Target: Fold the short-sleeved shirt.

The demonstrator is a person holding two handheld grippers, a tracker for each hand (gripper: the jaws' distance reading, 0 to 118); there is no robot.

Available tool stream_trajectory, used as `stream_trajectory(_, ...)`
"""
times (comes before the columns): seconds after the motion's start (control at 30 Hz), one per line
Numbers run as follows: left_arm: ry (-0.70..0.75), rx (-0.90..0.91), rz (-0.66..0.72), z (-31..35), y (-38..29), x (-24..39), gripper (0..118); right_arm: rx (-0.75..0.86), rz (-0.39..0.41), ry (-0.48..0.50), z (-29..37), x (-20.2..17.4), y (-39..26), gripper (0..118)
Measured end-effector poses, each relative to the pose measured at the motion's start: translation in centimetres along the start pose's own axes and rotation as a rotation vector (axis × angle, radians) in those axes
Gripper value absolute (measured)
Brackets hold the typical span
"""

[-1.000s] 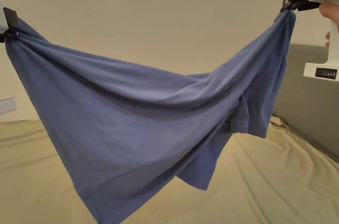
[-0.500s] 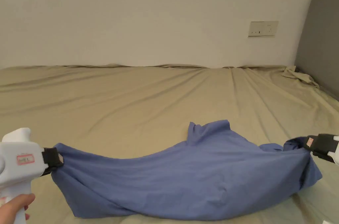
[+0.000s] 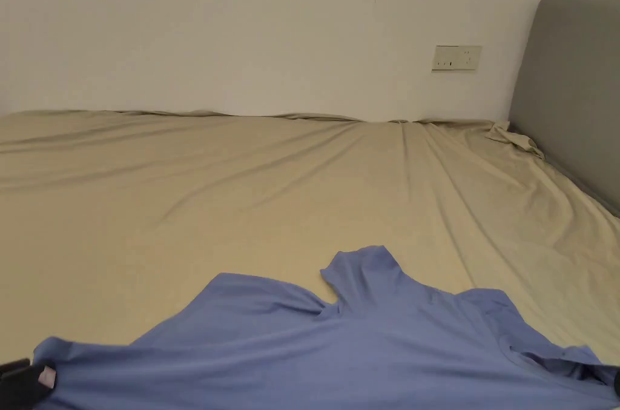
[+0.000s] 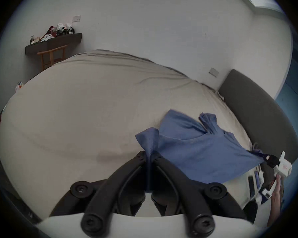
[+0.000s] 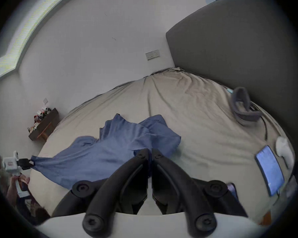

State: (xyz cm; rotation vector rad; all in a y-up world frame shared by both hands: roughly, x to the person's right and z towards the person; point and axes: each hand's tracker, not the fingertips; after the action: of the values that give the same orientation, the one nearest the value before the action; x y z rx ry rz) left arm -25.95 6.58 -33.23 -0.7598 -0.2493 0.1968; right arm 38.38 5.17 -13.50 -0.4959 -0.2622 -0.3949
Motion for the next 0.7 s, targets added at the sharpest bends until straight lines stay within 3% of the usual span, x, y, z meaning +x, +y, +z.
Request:
stream_trajectory(0.13, 0.084, -0.122, -0.08, 0.7, -5.0, -1.2, 3, -0.086, 0.038, -0.05, 2.8, 1.3, -2.9, 4)
stream_trajectory(0.23, 0.109, -0.2, -0.047, -0.7, -7.2, -2.4, 6, -0.165, 0.084, -0.053, 2.4, 1.1, -4.2, 4)
stream_trajectory(0.27, 0.159, -0.209, -0.06, -0.9, -7.4, -2.6, 25, -0.188, 0.115, -0.059, 2.2, 0.7, -4.4, 4)
stream_trajectory(0.3, 0.185, -0.222, -0.061, -1.1, -7.7, -2.7, 70, -0.223, 0.143, -0.085, 2.0, 0.1, -4.3, 5)
stream_trajectory(0.33, 0.177, -0.22, -0.06, -0.6, -7.8, -2.9, 114, -0.284, 0.162, -0.129, 1.7, -0.7, -4.1, 31)
stream_trajectory(0.37, 0.174, -0.169, -0.058, 0.7, -7.6, -3.0, 117, -0.312, 0.2, -0.163, 1.5, -1.1, -4.1, 82)
stream_trajectory(0.4, 0.174, -0.114, -0.067, 2.0, -7.4, -2.9, 116, -0.314, 0.226, -0.138, 1.8, -1.5, -4.3, 118)
stream_trajectory(0.43, 0.18, -0.065, -0.089, 4.0, -7.0, -2.6, 116, -0.236, 0.238, -0.136, 3.6, -2.4, -3.9, 117)
stream_trajectory(0.6, 0.191, 0.155, -0.146, 13.6, -5.6, 1.1, 116, -0.138, 0.245, -0.077, 7.6, -7.4, -2.6, 117)
stream_trajectory(0.63, 0.179, 0.179, -0.152, 15.2, -5.6, 2.1, 111, -0.099, 0.265, -0.04, 8.4, -8.7, -2.6, 107)
stream_trajectory(0.67, 0.162, 0.22, -0.194, 16.4, -5.9, 2.9, 91, -0.074, 0.284, -0.014, 8.9, -9.9, -2.8, 76)
stream_trajectory(0.7, 0.174, 0.262, -0.227, 17.0, -6.3, 3.7, 46, -0.061, 0.289, -0.004, 9.2, -11.2, -3.0, 25)
